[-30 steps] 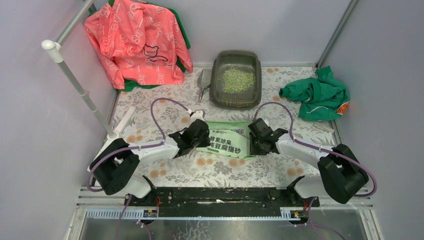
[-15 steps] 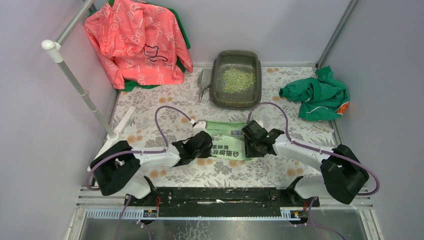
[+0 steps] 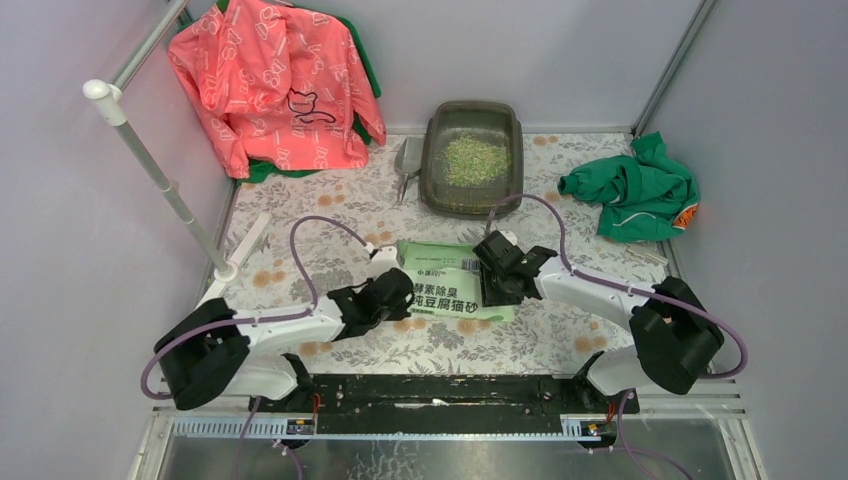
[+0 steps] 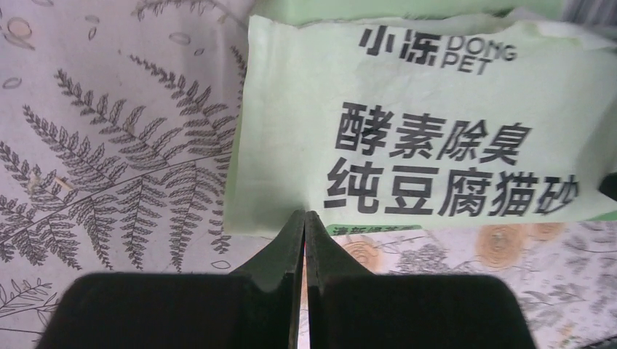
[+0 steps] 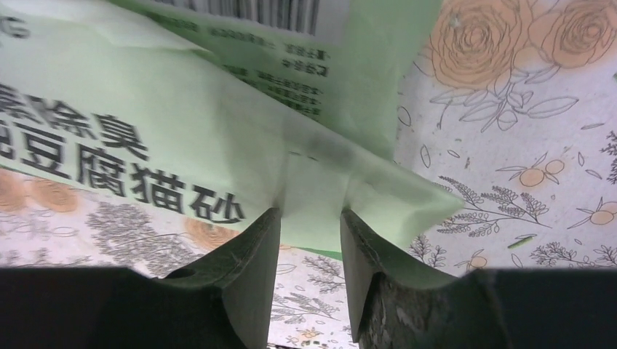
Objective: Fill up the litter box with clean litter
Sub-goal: Adjust the cat litter bag at the center of the board.
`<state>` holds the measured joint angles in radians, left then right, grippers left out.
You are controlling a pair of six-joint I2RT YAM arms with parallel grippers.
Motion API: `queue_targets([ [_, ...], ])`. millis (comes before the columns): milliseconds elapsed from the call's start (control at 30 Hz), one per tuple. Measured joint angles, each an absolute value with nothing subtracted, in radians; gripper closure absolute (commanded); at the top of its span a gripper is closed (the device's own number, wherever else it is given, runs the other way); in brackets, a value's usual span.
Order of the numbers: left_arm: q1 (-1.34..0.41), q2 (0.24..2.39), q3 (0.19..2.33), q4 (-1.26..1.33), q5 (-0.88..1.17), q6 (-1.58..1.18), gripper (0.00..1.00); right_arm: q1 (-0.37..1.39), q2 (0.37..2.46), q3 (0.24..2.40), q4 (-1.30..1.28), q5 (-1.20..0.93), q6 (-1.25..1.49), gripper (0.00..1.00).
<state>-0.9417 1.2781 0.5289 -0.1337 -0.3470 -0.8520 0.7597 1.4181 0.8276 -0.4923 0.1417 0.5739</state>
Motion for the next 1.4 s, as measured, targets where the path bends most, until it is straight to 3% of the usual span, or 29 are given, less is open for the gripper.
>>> queue_targets([
  [167, -0.942, 1.343, 0.504, -0.100, -0.352, -0.870, 0.95, 0.760, 1.447, 0.763, -0.468, 0.141, 0.578, 0.57],
  [567, -0.942, 1.253, 0.451, -0.094, -0.345, -0.910, 0.94, 0.764, 1.372, 0.742, -0.486, 0.147, 0.582, 0.61],
  [967, -0.944, 1.132, 0.675, -0.285, -0.348, -0.863, 0.94, 0.842, 1.463, 0.953, -0.517, 0.142, 0.554, 0.67],
  [1400, -0.988, 1.475, 0.693, -0.172, -0.351, -0.858, 0.95, 0.908, 1.657, 0.952, -0.417, 0.104, 0.566, 0.68],
])
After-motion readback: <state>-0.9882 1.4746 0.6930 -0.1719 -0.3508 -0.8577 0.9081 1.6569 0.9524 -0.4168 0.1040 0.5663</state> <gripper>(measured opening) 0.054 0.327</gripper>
